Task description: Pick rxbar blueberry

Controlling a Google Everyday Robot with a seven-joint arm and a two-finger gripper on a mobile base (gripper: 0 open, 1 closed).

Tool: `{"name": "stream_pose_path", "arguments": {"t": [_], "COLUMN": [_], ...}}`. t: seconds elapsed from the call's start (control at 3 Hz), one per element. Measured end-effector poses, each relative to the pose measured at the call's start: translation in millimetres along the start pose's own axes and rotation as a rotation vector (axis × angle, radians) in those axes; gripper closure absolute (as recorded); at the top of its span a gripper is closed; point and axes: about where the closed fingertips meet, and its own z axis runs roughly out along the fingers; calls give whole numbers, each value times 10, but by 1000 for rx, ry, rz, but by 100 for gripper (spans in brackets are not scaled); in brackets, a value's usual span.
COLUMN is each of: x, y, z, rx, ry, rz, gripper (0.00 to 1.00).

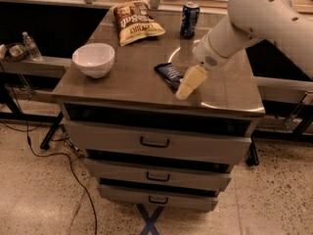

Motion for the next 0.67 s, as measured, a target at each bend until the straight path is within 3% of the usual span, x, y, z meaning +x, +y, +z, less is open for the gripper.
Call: {"name": "stream_pose_path", "arguments": {"t": [0.33,0.67], "x": [-181,-324], "y": [88,170], "z": [232,416], "rx": [-29,-52], "ry": [-5,7], "rz": [39,81], "gripper": [0,24]}}
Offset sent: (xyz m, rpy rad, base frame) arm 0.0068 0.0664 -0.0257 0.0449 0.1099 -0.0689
